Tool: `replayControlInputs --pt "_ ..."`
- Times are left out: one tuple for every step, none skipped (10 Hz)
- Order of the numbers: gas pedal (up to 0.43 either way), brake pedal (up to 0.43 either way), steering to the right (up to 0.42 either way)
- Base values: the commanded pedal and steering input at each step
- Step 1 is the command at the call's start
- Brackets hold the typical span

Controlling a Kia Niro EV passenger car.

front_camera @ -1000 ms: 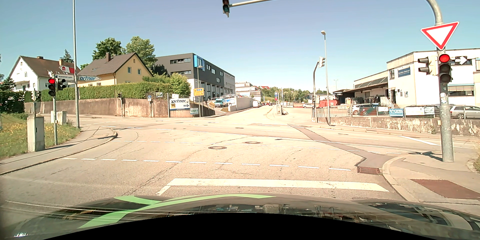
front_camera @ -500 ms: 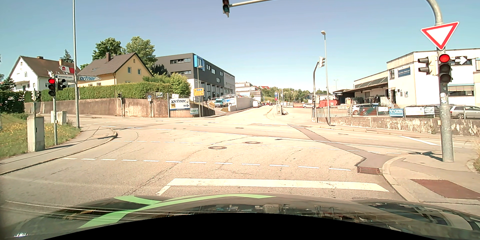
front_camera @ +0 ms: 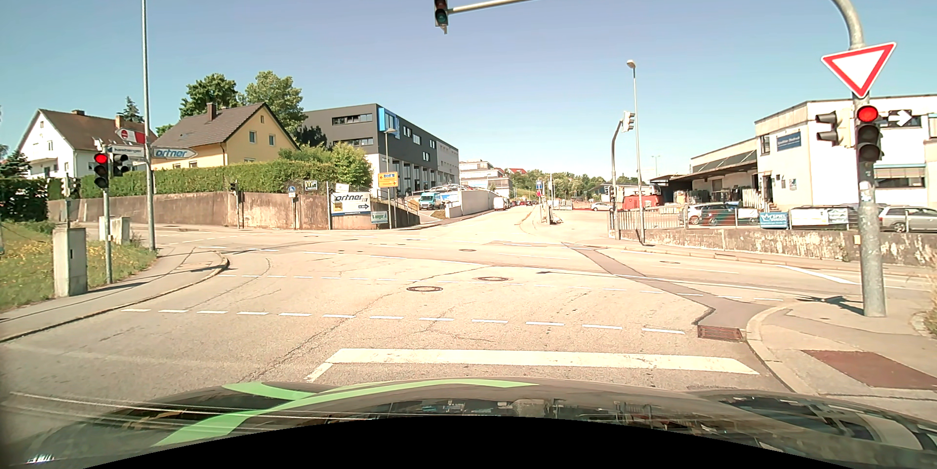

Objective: Follow the waypoints while adhering to traffic rules and regulations

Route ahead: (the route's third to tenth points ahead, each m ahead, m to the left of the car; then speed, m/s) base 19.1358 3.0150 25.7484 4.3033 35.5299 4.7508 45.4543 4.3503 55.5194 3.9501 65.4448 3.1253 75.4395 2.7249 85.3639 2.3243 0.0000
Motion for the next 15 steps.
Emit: replayControlInputs --pt "0.0 0.543 0.015" --pt "0.0 0.543 0.014" --pt "0.0 0.549 0.014" --pt "0.0 0.543 0.015" --pt "0.0 0.543 0.014" --pt "0.0 0.549 0.014" --pt "0.0 0.543 0.014" --pt "0.0 0.549 0.015" --pt "0.0 0.549 0.014" --pt "0.0 0.543 0.014" --pt "0.0 0.543 0.014" --pt "0.0 0.549 0.014" --pt "0.0 0.549 0.014" --pt "0.0 0.543 0.014" --pt "0.0 0.543 0.014"
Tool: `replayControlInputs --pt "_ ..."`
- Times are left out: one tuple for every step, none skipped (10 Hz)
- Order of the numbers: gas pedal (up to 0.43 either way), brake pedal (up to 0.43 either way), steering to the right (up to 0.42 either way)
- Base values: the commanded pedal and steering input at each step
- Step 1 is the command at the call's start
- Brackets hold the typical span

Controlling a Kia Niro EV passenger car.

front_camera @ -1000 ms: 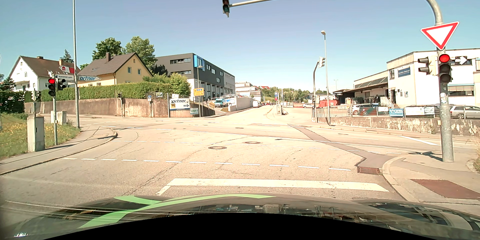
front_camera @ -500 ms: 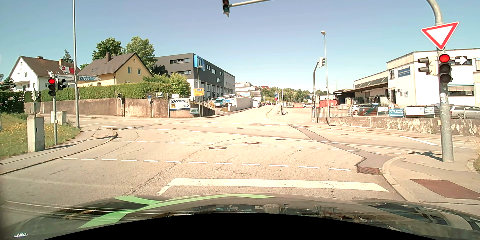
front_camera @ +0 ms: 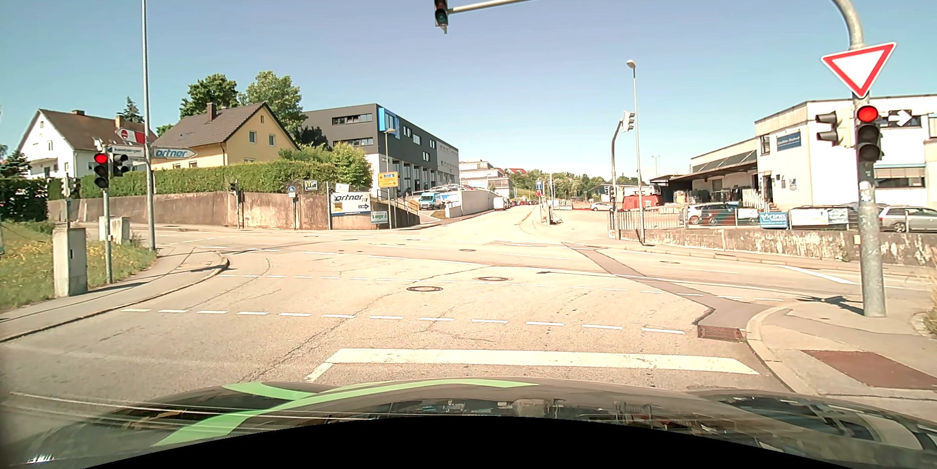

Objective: Follow the waypoints while adhering to traffic rules and regulations

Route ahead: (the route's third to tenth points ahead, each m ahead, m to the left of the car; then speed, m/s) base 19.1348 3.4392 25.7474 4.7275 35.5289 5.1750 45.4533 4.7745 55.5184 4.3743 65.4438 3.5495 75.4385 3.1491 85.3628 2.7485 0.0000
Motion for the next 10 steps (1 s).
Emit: replayControlInputs --pt "0.0 0.543 0.014" --pt "0.0 0.543 0.014" --pt "0.0 0.549 0.014" --pt "0.0 0.543 0.014" --pt "0.0 0.549 0.014" --pt "0.0 0.549 0.014" --pt "0.0 0.543 0.015" --pt "0.0 0.543 0.014" --pt "0.0 0.543 0.014" --pt "0.0 0.543 0.014"
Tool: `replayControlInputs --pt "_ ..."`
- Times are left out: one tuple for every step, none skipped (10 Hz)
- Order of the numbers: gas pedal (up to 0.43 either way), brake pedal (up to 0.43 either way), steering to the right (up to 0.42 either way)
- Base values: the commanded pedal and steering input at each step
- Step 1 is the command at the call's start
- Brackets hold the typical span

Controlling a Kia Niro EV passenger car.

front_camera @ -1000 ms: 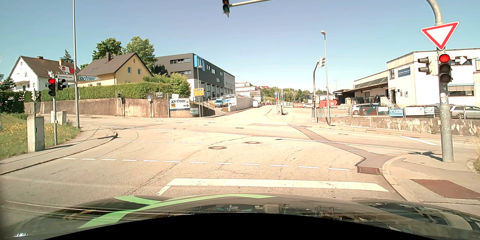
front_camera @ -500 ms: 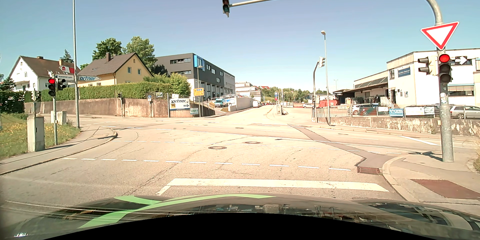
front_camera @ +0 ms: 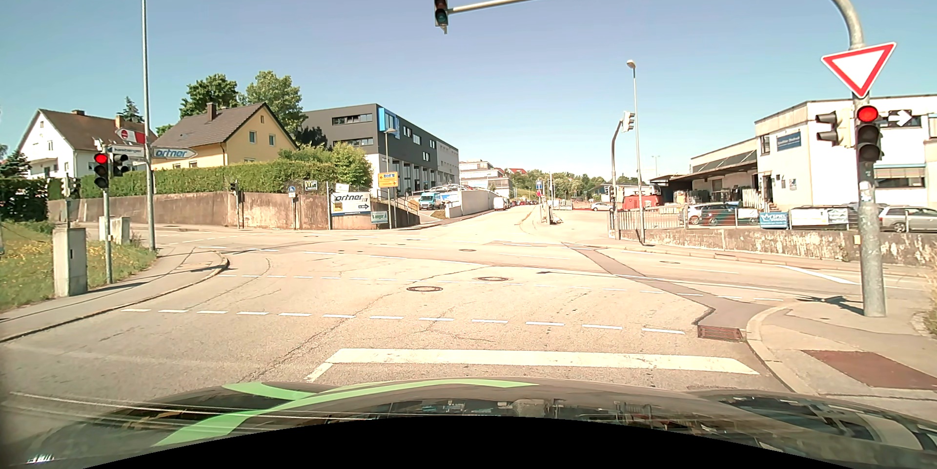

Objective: Follow the waypoints while adhering to traffic rules and regulations

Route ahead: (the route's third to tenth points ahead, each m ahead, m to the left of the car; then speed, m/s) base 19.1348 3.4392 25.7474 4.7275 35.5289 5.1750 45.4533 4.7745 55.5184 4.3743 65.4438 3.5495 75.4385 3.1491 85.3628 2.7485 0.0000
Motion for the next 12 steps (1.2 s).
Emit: replayControlInputs --pt "0.0 0.53 0.014" --pt "0.0 0.415 0.014" --pt "0.0 0.36 0.015" --pt "0.0 0.348 0.014" --pt "0.0 0.341 0.014" --pt "0.0 0.335 0.014" --pt "0.0 0.335 0.014" --pt "0.0 0.335 0.014" --pt "0.0 0.341 0.014" --pt "0.0 0.348 0.014" --pt "0.0 0.354 0.017" --pt "0.0 0.36 0.031"
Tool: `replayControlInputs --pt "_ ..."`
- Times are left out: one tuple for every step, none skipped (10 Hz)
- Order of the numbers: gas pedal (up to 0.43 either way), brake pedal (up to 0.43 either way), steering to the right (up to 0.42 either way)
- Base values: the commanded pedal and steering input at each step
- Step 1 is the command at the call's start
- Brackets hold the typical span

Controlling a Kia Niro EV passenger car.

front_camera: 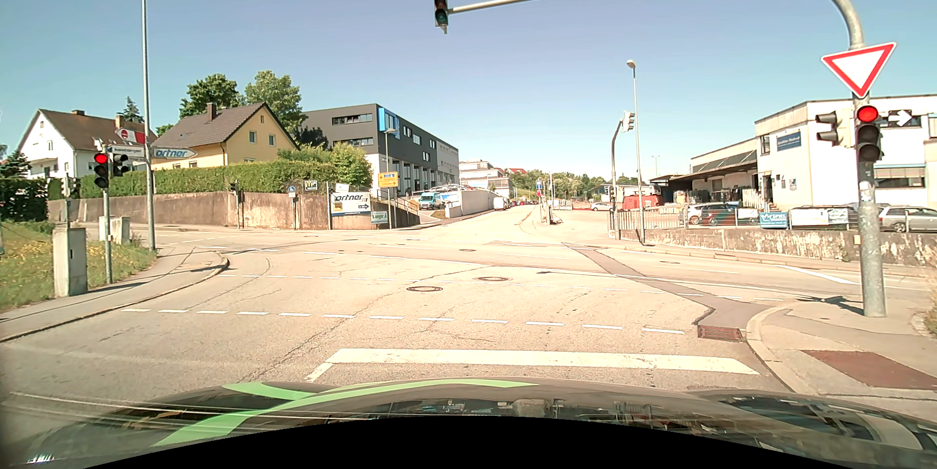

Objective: Follow the waypoints while adhering to traffic rules and regulations

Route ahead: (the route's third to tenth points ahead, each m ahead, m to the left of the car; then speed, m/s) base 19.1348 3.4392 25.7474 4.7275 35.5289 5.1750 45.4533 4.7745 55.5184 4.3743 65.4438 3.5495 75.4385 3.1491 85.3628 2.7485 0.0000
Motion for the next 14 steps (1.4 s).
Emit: replayControlInputs --pt "0.0 0.366 0.038" --pt "0.0 0.384 0.039" --pt "0.0 0.396 0.038" --pt "0.0 0.427 0.038" --pt "0.0 0.439 0.038" --pt "0.0 0.451 0.038" --pt "0.0 0.457 0.036" --pt "0.0 0.463 0.036" --pt "0.0 0.463 0.036" --pt "0.0 0.463 0.036" --pt "0.0 0.47 0.036" --pt "0.0 0.47 0.036" --pt "0.0 0.47 0.036" --pt "0.0 0.476 0.036"
